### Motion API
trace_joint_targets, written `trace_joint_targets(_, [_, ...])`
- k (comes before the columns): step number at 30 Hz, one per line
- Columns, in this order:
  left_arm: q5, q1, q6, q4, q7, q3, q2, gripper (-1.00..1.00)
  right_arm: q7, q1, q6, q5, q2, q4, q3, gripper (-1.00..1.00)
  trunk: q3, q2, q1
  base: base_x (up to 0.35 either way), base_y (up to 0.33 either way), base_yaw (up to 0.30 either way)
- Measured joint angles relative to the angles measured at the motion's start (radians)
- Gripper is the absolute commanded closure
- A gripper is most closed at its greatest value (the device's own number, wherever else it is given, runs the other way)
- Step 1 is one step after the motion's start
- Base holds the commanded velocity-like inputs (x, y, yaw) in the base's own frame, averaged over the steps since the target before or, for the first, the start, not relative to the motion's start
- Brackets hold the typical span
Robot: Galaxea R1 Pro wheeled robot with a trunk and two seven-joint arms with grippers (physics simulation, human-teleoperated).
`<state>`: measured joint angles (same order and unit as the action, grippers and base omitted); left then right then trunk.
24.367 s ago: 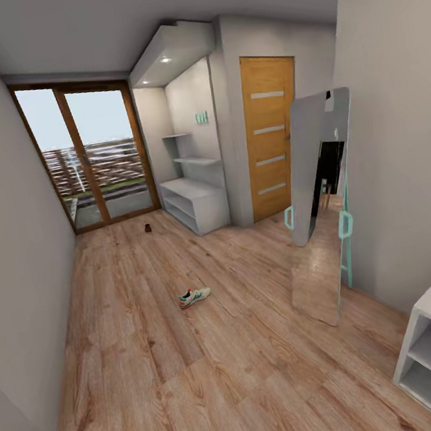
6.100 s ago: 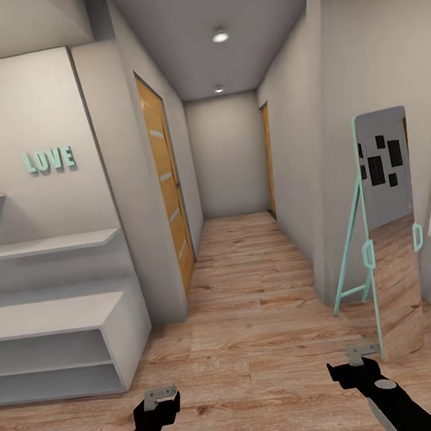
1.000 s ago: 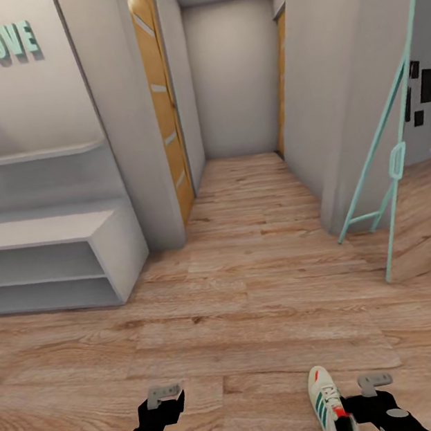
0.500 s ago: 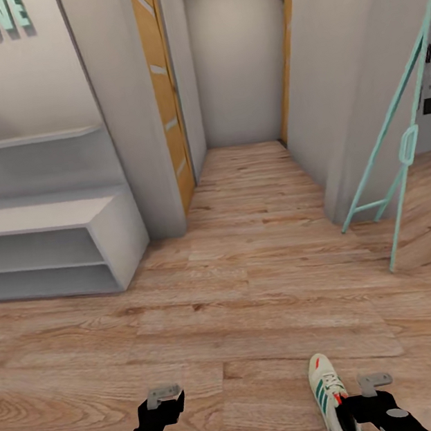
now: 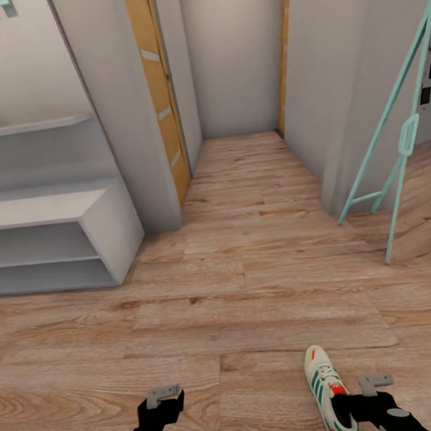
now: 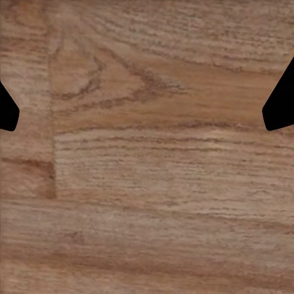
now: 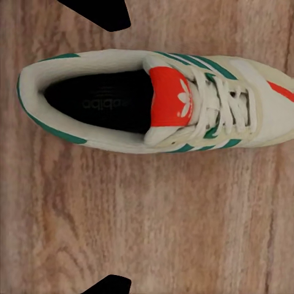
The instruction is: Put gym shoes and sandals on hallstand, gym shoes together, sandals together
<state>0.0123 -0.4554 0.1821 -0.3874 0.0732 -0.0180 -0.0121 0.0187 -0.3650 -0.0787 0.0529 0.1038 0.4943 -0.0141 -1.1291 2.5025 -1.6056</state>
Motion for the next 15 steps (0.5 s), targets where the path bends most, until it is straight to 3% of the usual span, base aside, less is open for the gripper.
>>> trace_joint_targets(8, [0.001, 0.000, 0.000, 0.001, 0.000, -0.001, -0.002, -1.00, 0.007, -0.011, -0.002, 0.090, -0.027, 0.065, -0.001, -1.00, 0.000, 0.000, 0.000, 0.000, 0.000, 0.000])
trace_joint_targets(15, [0.000, 0.000, 0.001, 0.006, 0.000, -0.001, 0.001, -1.00, 0.041, -0.024, -0.006, 0.130, -0.047, 0.160, -0.001, -1.00, 0.000, 0.000, 0.000, 0.000, 0.000, 0.000])
